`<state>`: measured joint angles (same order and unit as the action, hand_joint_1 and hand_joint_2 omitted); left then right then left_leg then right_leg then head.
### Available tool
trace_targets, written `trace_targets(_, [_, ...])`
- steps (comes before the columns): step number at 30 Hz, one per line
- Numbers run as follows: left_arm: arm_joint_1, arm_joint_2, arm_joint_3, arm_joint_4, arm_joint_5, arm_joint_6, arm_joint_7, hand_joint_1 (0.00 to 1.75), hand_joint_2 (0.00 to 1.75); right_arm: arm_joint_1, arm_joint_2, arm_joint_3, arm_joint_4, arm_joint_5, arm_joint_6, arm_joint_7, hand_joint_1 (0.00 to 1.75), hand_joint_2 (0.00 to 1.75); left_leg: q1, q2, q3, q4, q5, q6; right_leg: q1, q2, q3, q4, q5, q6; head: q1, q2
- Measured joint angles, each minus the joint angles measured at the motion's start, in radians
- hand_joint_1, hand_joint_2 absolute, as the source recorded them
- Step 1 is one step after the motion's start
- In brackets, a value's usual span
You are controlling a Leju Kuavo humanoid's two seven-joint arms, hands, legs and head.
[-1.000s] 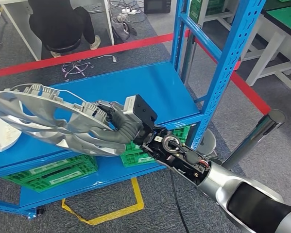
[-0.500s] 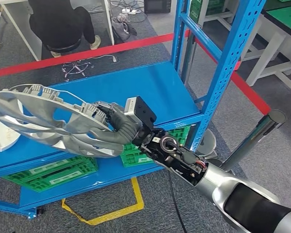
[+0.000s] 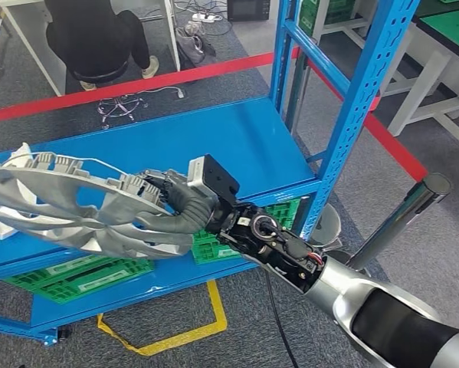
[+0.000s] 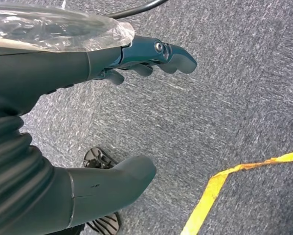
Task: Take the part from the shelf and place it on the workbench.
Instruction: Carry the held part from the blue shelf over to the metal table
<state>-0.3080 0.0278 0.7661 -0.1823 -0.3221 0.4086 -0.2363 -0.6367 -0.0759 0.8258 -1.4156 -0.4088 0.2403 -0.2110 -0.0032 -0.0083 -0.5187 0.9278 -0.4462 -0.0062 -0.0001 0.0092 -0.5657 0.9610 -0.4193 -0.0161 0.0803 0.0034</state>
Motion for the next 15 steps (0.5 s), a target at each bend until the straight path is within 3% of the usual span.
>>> trace_targets(5, [0.002, 0.003, -0.001, 0.000, 0.013, -0.008, 0.001, 0.00, 1.75, -0.025, 0.000, 0.001, 0.000, -0.017, -0.004, 0.057, 1.75, 1.75, 0.000, 0.000, 0.000, 0.000, 0.000, 0.000, 0.000, 0.000, 0.000, 0.000, 0.000, 0.000, 0.000, 0.000])
trace_targets(15, [0.007, 0.008, -0.007, 0.000, 0.029, -0.015, 0.001, 0.00, 1.75, -0.037, -0.002, 0.008, 0.003, 0.038, -0.070, 0.067, 1.75, 1.75, -0.001, 0.000, -0.005, 0.009, -0.004, 0.006, -0.001, 0.000, -0.001, -0.001, 0.001, 0.005, 0.000, 0.000])
